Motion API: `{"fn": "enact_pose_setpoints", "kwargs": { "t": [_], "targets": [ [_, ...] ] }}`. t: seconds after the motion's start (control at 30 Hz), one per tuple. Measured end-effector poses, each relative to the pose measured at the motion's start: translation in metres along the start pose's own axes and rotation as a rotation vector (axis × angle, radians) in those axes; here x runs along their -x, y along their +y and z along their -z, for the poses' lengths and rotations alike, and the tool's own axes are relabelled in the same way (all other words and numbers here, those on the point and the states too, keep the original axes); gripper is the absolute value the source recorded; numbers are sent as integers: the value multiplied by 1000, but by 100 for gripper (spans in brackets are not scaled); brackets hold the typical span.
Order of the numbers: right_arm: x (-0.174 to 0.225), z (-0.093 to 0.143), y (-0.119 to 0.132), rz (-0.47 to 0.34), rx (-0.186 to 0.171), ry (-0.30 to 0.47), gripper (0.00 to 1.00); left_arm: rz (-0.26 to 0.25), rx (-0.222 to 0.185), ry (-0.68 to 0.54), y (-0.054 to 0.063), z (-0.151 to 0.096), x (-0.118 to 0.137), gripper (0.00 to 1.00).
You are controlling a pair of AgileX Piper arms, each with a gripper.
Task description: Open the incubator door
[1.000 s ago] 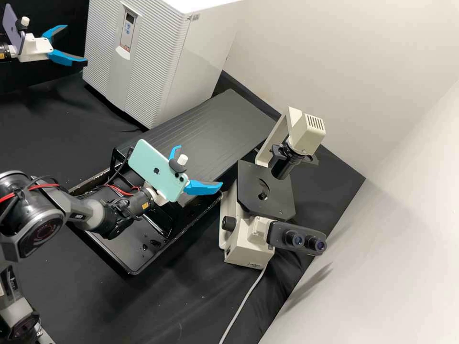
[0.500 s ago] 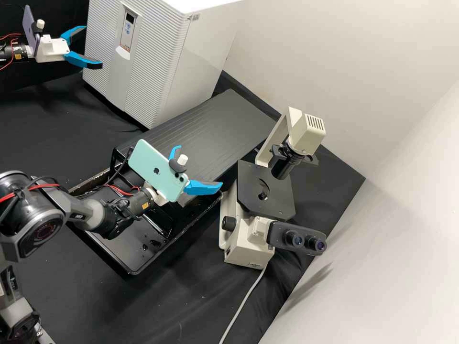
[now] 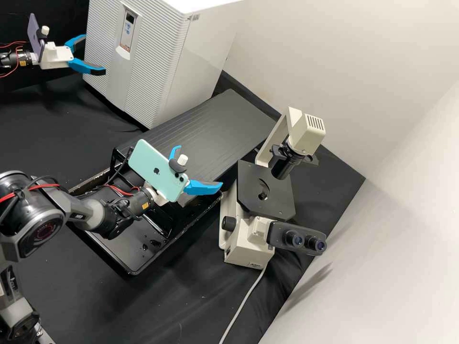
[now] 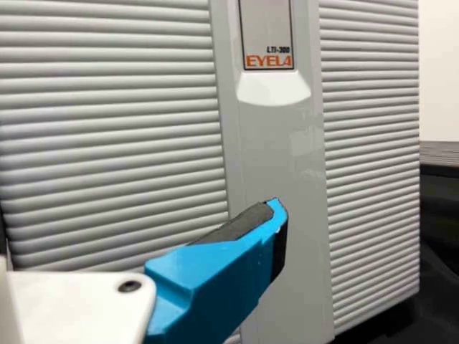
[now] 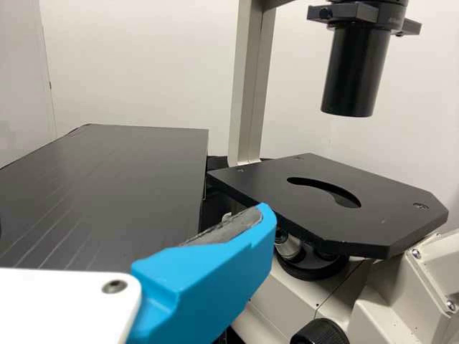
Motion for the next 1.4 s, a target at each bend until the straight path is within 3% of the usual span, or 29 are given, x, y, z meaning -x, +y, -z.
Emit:
{"fn": "enact_pose_setpoints", "kwargs": {
  "t": [0.6, 0.63, 1.4],
  "targets": [
    [0, 0, 0, 0, 0, 0, 100, -10, 5, 4, -3, 2, -5, 100],
    [0, 0, 0, 0, 0, 0, 100, -10, 5, 4, -3, 2, -5, 0],
    [0, 0, 0, 0, 0, 0, 100, 17, 29, 19, -12, -2, 3, 0]
  ]
}}
